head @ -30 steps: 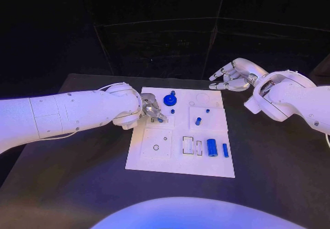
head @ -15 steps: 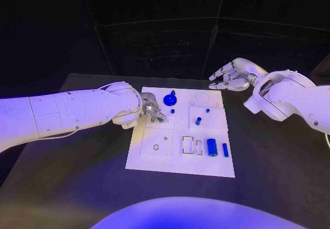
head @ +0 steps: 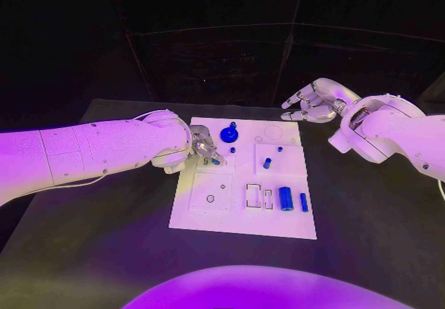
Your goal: Assemble the parts on the task board
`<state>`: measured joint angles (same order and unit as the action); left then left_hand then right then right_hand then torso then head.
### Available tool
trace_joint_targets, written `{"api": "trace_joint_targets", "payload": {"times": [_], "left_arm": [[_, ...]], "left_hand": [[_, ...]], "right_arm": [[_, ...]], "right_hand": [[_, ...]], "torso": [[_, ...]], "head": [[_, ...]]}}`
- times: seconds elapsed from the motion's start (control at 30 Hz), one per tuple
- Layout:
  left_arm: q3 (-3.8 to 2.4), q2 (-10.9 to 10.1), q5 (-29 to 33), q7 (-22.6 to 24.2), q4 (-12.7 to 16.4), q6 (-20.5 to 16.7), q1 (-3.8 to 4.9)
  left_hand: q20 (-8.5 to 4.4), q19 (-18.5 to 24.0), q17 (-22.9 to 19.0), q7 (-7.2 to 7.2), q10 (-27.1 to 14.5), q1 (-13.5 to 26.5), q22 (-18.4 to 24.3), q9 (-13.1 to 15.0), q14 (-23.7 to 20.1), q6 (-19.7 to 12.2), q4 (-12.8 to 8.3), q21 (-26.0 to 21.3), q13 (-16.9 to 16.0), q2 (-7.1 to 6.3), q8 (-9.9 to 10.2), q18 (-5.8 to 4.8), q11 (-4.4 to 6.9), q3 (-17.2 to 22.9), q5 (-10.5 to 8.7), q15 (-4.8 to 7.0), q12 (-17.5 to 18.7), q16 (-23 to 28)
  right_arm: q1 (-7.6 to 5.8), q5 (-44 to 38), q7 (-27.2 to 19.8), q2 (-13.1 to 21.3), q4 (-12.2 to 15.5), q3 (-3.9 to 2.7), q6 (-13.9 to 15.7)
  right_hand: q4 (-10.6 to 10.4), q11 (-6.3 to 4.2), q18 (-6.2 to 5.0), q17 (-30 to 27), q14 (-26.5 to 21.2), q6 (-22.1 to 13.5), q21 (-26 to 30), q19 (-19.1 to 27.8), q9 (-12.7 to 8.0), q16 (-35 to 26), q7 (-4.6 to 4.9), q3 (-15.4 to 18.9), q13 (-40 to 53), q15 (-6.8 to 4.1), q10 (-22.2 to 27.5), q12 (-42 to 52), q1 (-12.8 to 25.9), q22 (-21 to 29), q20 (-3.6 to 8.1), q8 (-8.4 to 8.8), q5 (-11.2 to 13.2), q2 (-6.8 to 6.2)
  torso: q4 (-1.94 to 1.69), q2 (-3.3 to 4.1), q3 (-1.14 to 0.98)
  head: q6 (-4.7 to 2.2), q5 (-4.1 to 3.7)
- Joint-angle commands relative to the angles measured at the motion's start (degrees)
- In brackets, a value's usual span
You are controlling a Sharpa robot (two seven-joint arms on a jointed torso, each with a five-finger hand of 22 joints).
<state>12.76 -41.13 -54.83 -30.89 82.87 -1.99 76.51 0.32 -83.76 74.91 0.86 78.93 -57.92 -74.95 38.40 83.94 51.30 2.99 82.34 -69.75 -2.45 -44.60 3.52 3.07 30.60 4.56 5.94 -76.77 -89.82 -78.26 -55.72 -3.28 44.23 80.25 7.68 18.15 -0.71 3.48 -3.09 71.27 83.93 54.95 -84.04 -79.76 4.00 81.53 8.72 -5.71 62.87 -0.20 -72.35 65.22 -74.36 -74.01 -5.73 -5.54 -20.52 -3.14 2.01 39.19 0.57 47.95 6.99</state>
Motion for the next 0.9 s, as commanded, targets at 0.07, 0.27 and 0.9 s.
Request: {"api": "trace_joint_targets", "payload": {"times": [0.07, 0.27, 0.9], "left_arm": [[-0.04, 0.20, 0.92, -0.46, -0.02, 0.97, 0.11], [-0.04, 0.33, 1.00, -0.46, -0.12, 0.92, 0.11], [-0.04, 1.44, 1.02, -0.56, -1.24, 2.08, 0.15]], "left_hand": [[-0.15, -0.62, 15.09, -0.26, 0.13, -1.23, -0.53, 0.02, 6.06, -0.35, -0.90, 0.27, 0.10, 0.51, 0.17, -0.53, 0.09, 1.76, 0.36, 0.26, 0.15, -0.18], [-0.11, -0.63, 15.09, -0.23, 0.13, -1.37, -0.58, 0.08, 6.06, -0.41, -1.41, 0.28, 0.15, 0.63, 0.13, -0.54, 0.07, 3.07, 0.38, 0.24, 0.20, -0.18], [0.03, -0.71, 15.09, -0.07, 0.41, 1.36, -0.81, 0.30, 6.06, 0.07, -0.98, 0.34, 0.02, -0.58, -0.26, -0.58, -0.10, 3.87, 0.04, 0.08, 0.08, -0.18]], "right_arm": [[-0.11, 0.10, -0.15, -0.06, 0.04, -0.04, -0.37], [-0.11, 0.10, -0.14, -0.07, 0.05, -0.04, -0.36], [-0.11, 0.10, -0.20, -0.07, 0.17, -0.04, -0.31]], "right_hand": [[0.12, 0.12, -0.41, -0.09, 2.40, 0.37, 0.19, 0.35, -0.07, -0.33, -0.03, 0.19, -0.08, -0.45, 0.30, -0.27, 0.40, 0.05, -0.03, -0.32, 0.14, -0.17], [0.12, 0.12, -0.41, -0.09, 2.40, 0.37, 0.19, 0.35, -0.07, -0.33, -0.03, 0.19, -0.08, -0.45, 0.30, -0.27, 0.40, 0.05, -0.03, -0.32, 0.14, -0.17], [0.12, 0.12, -0.41, -0.09, 2.40, 0.37, 0.19, 0.35, -0.07, -0.33, -0.03, 0.19, -0.08, -0.45, 0.30, -0.27, 0.40, 0.05, -0.03, -0.32, 0.14, -0.17]], "torso": [[-0.01, 0.00, 0.01], [-0.07, 0.00, 0.00], [0.00, -0.01, -0.03]], "head": [[0.10, -0.10], [0.14, -0.14], [0.28, -0.17]]}}
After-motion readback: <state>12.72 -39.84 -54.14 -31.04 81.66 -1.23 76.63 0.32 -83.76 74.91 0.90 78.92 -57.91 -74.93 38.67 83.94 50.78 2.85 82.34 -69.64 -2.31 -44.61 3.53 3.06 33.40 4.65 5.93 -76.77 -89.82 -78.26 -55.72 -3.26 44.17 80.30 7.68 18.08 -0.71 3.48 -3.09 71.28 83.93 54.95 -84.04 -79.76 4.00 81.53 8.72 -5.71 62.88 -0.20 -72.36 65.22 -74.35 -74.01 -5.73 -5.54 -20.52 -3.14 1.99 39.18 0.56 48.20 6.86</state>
